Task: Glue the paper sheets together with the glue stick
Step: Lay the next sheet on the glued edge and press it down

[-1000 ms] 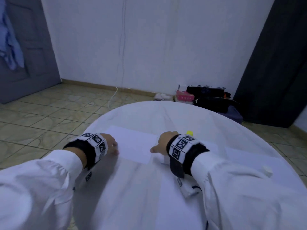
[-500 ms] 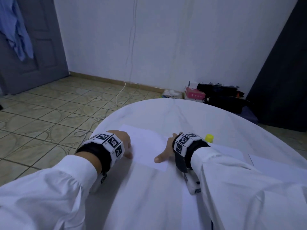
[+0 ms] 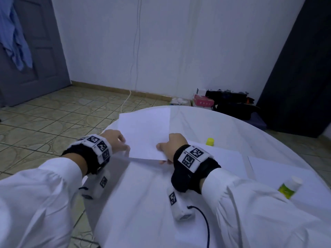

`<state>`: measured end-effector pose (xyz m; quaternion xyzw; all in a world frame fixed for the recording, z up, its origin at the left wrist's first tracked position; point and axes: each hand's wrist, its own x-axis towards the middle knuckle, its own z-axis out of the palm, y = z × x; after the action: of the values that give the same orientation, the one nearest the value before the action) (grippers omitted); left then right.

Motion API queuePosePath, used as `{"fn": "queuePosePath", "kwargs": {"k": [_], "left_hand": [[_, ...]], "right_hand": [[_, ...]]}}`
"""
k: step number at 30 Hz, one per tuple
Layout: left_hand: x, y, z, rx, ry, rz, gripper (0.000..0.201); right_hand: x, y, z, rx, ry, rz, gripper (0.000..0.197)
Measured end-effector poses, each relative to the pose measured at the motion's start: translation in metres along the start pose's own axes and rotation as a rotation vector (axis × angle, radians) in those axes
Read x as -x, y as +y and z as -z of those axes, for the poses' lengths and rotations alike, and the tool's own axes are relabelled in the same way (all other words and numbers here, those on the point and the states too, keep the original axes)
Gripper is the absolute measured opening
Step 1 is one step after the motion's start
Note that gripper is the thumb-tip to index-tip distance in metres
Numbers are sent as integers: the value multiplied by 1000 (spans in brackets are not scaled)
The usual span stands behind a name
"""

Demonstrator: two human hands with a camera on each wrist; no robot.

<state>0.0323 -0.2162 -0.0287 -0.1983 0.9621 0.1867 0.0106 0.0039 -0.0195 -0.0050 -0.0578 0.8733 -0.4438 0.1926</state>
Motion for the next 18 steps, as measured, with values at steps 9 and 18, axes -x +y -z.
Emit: {"fn": "queuePosePath", "kwargs": {"k": [9, 18], "left_hand": [[68, 44, 4, 859, -354, -133, 18], [119, 112, -55, 362, -529, -307, 18]], "right_hand": [[103, 82, 98, -242, 49, -16, 22], [173, 162, 146, 116, 136, -176, 23]]}}
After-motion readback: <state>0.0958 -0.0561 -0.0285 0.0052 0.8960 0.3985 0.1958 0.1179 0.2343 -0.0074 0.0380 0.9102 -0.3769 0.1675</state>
